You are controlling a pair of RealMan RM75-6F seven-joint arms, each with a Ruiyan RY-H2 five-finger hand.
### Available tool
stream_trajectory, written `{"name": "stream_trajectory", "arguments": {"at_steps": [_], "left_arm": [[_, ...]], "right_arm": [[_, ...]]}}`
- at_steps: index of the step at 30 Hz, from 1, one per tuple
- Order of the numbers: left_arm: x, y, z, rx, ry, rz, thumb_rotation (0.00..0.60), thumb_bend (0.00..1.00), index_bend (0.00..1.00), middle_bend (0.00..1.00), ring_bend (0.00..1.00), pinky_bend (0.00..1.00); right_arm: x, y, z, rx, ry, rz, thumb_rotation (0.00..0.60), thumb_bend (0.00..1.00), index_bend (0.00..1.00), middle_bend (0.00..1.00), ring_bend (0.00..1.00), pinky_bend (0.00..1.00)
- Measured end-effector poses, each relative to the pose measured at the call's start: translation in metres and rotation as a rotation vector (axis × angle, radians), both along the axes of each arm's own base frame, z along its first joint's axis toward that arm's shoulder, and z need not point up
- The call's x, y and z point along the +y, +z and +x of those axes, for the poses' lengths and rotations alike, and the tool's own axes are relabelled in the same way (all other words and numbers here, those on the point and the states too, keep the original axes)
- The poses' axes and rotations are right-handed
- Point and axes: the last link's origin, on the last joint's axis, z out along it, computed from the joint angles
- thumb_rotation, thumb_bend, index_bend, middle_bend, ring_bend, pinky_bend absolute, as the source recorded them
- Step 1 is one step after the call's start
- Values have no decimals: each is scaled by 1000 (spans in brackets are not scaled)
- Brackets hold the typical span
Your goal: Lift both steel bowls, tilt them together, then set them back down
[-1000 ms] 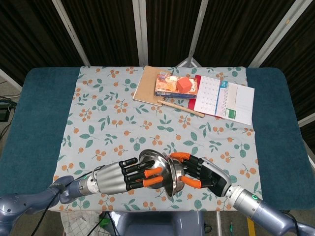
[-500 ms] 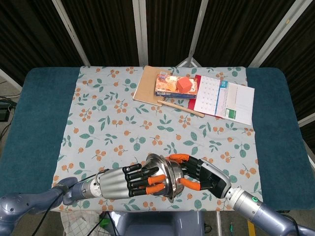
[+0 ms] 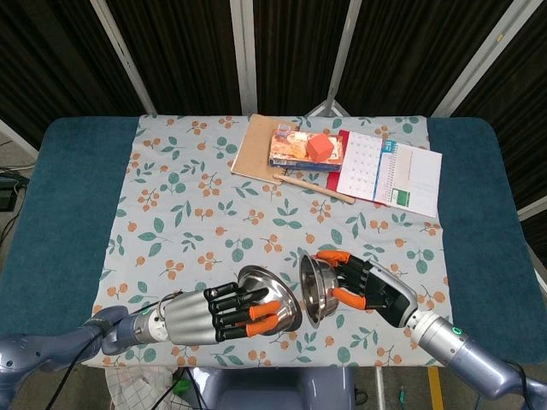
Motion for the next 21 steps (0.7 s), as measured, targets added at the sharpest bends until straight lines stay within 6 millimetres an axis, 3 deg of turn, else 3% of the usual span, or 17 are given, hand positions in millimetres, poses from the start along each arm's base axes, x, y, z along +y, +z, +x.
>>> {"name": "stream_trajectory", "arguments": {"at_steps": [10,21], "left_arm": [[1,7,-22,42,85,-23,600,400,435,546,418,650],[15,5,-60,146,306,-81,600,399,431,545,418,650]], "right_arm": [[-19,-2,-31,213,86,-124,600,388,622,608,597,821],[-31,-30,-73,755,371,-474,600,388,622,608,597,821]]}}
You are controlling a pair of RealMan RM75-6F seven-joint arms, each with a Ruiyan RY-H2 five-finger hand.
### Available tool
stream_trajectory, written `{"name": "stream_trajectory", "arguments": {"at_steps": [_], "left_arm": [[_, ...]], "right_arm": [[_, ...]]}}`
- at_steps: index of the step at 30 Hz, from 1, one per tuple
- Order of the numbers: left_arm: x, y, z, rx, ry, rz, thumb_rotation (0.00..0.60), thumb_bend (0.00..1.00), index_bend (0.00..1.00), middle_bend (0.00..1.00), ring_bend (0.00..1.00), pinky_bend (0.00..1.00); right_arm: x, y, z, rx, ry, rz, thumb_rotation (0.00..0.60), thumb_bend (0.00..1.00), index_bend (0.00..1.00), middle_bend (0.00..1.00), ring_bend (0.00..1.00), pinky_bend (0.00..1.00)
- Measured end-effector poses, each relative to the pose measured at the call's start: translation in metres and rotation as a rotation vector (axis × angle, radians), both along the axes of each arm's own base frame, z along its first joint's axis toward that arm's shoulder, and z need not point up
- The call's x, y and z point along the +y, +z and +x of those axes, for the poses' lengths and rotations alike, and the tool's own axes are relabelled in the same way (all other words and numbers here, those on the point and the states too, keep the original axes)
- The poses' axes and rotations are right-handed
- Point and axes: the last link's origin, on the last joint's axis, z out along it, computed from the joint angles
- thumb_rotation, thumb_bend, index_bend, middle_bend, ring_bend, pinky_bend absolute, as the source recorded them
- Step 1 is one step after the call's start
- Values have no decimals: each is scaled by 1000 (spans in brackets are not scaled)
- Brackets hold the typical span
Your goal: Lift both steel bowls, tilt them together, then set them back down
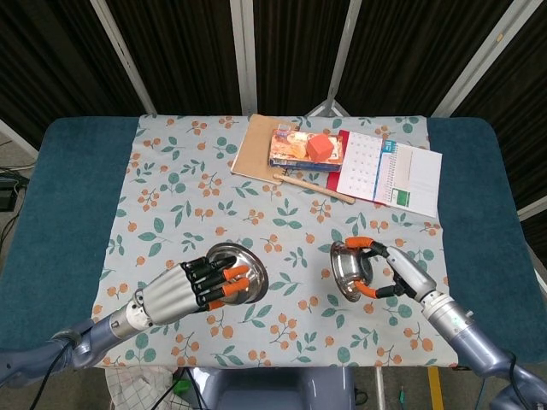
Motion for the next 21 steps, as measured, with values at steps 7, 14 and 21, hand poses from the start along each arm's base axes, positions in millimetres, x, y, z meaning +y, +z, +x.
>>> {"name": "stream_trajectory", "arguments": {"at_steps": [7,14,21], "left_arm": [[3,-12,-32,94,129,-60,600,400,430,546,418,650],[1,-33,-60,186,223,-102,600,399,432,548,418,649],[6,-51,-80,236,343,-144,600,368,426,549,419,646]], "right_arm": [[6,-31,-31,336,121,-184,600,388,622,608,597,821],[23,-68,-59,581,213,-249,600,388,622,607,597,821],[44,-93,-69,690,302,-179,600,388,581,569,597,821]]}}
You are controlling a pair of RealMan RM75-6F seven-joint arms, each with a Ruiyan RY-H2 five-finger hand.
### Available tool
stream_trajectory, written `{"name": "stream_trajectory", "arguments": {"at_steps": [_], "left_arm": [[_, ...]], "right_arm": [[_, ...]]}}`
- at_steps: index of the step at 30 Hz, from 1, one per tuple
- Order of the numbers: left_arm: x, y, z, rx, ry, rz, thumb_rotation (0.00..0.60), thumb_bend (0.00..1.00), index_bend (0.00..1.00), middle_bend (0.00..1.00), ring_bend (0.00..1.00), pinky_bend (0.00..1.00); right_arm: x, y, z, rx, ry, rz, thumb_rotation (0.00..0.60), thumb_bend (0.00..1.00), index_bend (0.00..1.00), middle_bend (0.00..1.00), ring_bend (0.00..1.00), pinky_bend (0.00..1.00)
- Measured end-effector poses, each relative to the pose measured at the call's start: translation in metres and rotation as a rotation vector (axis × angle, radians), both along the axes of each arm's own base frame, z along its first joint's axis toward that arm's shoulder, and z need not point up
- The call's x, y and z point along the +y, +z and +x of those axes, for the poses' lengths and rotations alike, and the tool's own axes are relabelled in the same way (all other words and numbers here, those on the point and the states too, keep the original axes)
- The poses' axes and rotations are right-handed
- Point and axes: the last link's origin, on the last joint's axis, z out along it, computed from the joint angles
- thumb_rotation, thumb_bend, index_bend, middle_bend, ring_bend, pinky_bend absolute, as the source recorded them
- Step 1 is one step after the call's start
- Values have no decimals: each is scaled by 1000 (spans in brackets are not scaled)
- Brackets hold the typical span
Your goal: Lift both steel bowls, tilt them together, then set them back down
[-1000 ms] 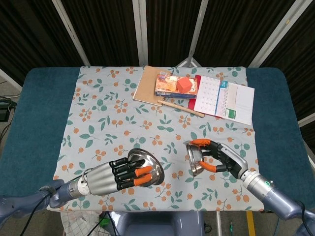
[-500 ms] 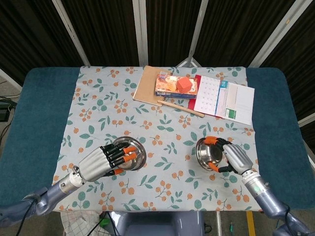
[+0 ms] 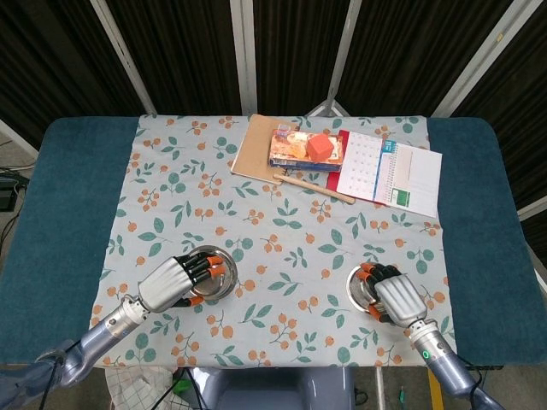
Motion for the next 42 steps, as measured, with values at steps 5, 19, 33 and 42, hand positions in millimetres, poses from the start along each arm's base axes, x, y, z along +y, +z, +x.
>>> {"name": "stream_trajectory", "arguments": {"at_steps": [5,19,33,42], "left_arm": [[5,-8,-11,46,96,-12,600,281,386,526,403,533],[1,-28,-10,109,207,-45,417,92,13,216,184,264],[1,-17,-11,144,307,-38,238,62,0,114,75,160],[-2,24,3,57,244,74,208,62,0,111,72,154]], "right_arm": [[5,-8,2,4,-1,25,600,388,415,478,554,805],[12,-9,16,-54,-35,70,600,388,0,0,133,492],[21,4,34,-99,-51,104,541,388,0,0,54,436],[27,22,52,-86,-8,40,368,389,0,0,0,327]]}}
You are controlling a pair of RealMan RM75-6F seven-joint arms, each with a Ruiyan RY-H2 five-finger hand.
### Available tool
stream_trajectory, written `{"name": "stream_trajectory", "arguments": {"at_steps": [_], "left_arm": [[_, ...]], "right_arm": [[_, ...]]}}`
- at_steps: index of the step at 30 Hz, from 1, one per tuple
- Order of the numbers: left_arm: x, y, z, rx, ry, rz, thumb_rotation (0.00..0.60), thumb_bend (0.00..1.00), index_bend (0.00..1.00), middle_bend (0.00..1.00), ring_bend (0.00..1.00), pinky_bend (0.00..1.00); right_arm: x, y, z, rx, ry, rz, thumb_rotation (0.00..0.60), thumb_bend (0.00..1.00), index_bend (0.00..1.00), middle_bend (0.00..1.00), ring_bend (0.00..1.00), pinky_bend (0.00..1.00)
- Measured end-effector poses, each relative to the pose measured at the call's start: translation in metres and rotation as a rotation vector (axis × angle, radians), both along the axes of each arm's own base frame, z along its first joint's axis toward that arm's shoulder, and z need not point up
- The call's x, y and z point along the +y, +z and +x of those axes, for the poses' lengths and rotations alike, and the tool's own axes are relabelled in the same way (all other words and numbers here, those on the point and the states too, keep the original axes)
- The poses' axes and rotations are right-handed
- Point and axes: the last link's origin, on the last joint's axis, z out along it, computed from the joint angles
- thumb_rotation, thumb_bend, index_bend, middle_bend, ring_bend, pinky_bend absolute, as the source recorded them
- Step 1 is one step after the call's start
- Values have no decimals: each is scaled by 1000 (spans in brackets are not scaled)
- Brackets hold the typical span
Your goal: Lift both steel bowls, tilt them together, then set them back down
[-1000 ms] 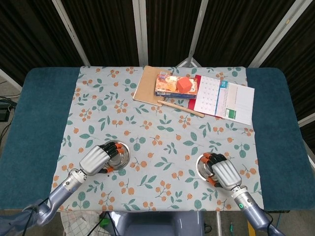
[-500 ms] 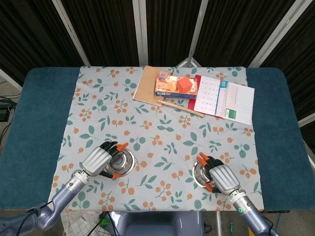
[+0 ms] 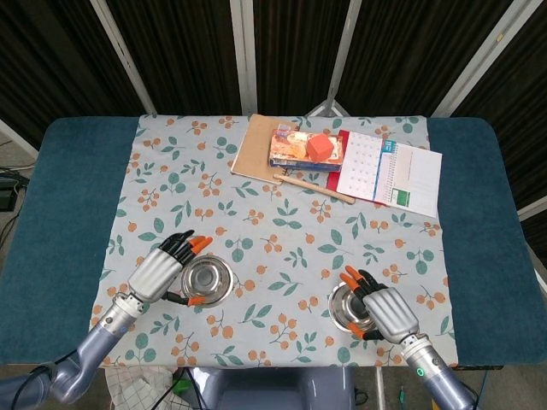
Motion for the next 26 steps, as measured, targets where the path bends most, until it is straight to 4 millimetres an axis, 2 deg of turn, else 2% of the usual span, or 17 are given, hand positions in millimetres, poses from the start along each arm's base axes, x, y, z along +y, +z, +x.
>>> {"name": "stream_trajectory", "arguments": {"at_steps": [6,10,13,16,20,22,26], "left_arm": [[-15,38,1,-21,-30,104,210,62,0,101,61,154],[-39,56,-18,28,1,130,207,62,0,68,61,154],[-69,67,-38,84,59,141,211,62,0,49,37,147],[-102,80,-56,120,143,160,214,63,0,41,1,135],[-146,102,-81,160,296,192,219,69,0,33,1,135],[-157,113,-93,180,371,211,213,73,0,27,1,135],[-162,128,-103,157,442,230,214,88,0,27,1,136]], "right_arm": [[13,22,26,-28,36,-95,352,389,0,0,0,235],[29,40,27,-46,30,-138,443,390,0,0,0,143],[42,53,19,-20,20,-182,478,389,0,0,0,101],[55,69,5,20,-3,-274,498,388,0,0,0,78],[79,95,-30,120,-46,-462,536,388,0,0,0,5],[90,104,-48,179,-56,-527,564,390,0,0,0,0],[115,121,-85,276,-101,-590,576,389,0,0,0,0]]}}
